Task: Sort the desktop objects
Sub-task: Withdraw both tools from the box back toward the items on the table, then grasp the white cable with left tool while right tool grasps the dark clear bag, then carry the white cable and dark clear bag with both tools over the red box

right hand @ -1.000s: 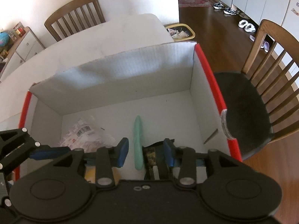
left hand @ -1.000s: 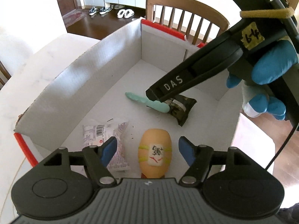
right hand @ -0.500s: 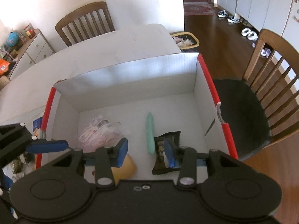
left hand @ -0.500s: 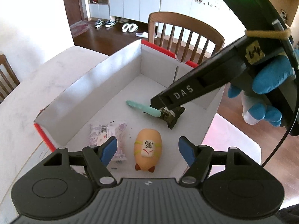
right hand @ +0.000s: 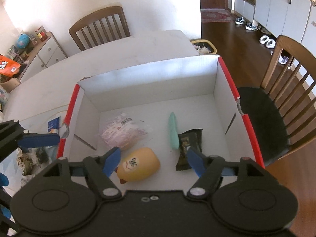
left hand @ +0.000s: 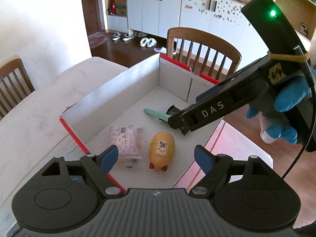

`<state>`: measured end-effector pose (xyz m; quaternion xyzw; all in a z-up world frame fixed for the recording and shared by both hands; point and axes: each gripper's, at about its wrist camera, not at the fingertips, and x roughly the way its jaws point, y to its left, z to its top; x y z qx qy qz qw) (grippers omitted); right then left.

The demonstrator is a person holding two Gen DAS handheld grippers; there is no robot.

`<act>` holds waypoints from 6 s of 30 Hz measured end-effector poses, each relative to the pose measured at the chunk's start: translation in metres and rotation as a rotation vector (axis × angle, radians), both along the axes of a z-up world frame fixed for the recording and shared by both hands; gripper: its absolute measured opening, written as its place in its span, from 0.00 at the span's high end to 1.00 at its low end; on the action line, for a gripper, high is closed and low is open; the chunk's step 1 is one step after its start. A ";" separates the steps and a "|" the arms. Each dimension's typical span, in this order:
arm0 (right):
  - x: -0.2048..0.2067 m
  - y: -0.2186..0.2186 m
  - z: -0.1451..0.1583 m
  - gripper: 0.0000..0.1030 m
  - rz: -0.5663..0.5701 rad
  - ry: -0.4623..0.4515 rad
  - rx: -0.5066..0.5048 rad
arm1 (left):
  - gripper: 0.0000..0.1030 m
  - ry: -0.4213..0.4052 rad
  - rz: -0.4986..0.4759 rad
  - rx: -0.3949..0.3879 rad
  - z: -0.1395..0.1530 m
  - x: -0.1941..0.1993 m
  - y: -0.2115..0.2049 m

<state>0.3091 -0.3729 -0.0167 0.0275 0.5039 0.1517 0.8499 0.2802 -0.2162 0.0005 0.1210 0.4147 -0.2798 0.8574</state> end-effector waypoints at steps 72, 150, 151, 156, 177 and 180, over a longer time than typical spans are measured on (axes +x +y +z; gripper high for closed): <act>-0.183 0.245 0.027 0.13 0.136 -0.387 -0.062 | 0.00 -0.222 0.420 -0.137 0.003 -0.147 0.326; -0.103 0.310 -0.088 0.79 0.158 -0.338 -0.139 | 0.83 -0.135 0.049 -0.081 -0.129 -0.191 0.291; -0.104 0.308 -0.087 0.80 0.155 -0.338 -0.137 | 0.83 -0.134 0.050 -0.083 -0.128 -0.191 0.290; -0.110 0.297 -0.078 0.81 0.135 -0.340 -0.146 | 0.83 -0.131 0.053 -0.089 -0.123 -0.196 0.285; -0.145 0.242 -0.024 0.81 0.077 -0.334 -0.076 | 0.83 -0.185 0.111 -0.101 -0.064 -0.193 0.260; -0.151 0.235 -0.014 0.81 0.072 -0.333 -0.062 | 0.83 -0.183 0.136 -0.114 -0.053 -0.190 0.258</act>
